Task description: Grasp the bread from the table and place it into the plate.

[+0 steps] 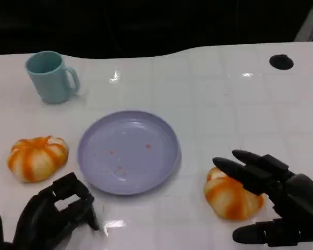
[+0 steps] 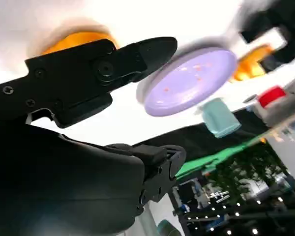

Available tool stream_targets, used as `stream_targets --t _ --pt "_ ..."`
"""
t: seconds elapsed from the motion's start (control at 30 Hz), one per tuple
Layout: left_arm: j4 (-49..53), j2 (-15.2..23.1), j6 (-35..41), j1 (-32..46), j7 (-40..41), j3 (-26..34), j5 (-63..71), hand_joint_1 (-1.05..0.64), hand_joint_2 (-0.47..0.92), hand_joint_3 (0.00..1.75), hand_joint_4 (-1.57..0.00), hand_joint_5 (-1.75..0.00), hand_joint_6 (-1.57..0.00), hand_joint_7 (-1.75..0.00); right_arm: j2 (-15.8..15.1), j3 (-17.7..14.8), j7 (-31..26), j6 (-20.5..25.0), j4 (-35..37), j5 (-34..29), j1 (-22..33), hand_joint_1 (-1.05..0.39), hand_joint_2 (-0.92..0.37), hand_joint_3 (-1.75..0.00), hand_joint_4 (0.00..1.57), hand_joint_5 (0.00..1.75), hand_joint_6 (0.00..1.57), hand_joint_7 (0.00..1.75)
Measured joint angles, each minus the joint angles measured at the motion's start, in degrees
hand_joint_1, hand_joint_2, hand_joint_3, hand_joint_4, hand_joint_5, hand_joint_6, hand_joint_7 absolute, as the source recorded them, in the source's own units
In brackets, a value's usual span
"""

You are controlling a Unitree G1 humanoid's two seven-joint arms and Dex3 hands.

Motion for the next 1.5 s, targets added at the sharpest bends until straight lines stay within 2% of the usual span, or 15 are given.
stream_targets --t 0.27,0.6,0.73,0.9,1.23,1.33,1.43,1.47,1.5 --pt "0.3 0.0 -0.2 -0.1 0.0 0.0 -0.1 -0.51 0.92 0.17 -0.78 -1.69 -0.69 -1.43 -1.7 5.5 -6.0 8.3 -2.1 -12.1 -3.1 -0.49 -0.78 0.0 0.0 0.23 0.2 0.01" --pt "-0.1 0.0 0.2 0.0 0.0 0.0 -0.1 -0.51 0.92 0.15 -0.78 -1.68 -0.7 -1.41 -3.5 13.1 -13.5 16.2 3.5 -21.9 -7.6 -0.52 -0.77 0.0 0.0 0.34 0.25 0.03" --pt "-0.2 0.0 0.2 0.0 0.0 0.0 -0.2 -0.51 0.92 0.15 -0.78 -1.68 -0.7 -1.41 -4.2 15.6 -16.6 18.8 6.5 -24.0 -8.8 -0.52 -0.77 0.0 0.0 0.36 0.25 0.03" --pt "-0.3 0.0 0.4 0.1 -0.1 0.0 -0.2 -0.5 0.92 0.16 -0.78 -1.68 -0.7 -1.41 -5.2 18.1 -18.9 21.8 10.2 -24.6 -10.6 -0.54 -0.79 -0.01 0.0 0.28 0.22 0.01" --pt "-0.3 0.0 0.5 0.1 -0.1 0.0 -0.2 -0.5 0.92 0.16 -0.77 -1.69 -0.7 -1.41 -6.3 21.6 -19.5 25.0 13.8 -24.1 -13.0 -0.55 -0.81 -0.01 0.0 0.25 0.17 0.0" --pt "-0.3 0.0 0.5 0.1 0.0 0.1 -0.2 -0.5 0.92 0.16 -0.77 -1.69 -0.7 -1.41 -6.7 23.0 -19.3 26.1 15.0 -24.2 -14.3 -0.54 -0.82 -0.01 0.0 0.35 0.19 0.01" --pt "-0.3 0.0 0.5 0.1 -0.1 0.1 -0.2 -0.5 0.92 0.16 -0.77 -1.69 -0.7 -1.41 -6.7 24.2 -19.7 26.6 16.5 -24.2 -15.6 -0.48 -0.84 -0.02 0.2 0.59 0.45 0.12" --pt "-0.3 0.0 0.5 0.2 -0.1 0.1 -0.2 -0.5 0.92 0.17 -0.77 -1.69 -0.7 -1.41 -6.7 24.5 -20.1 26.8 17.5 -24.1 -16.3 -0.46 -0.85 -0.02 0.28 0.7 0.54 0.14" --pt "-0.3 0.0 0.5 0.2 -0.1 0.1 -0.2 -0.5 0.92 0.17 -0.77 -1.68 -0.7 -1.41 -6.7 24.9 -20.4 26.9 18.3 -24.1 -16.9 -0.43 -0.88 -0.03 0.39 0.99 0.65 0.22"
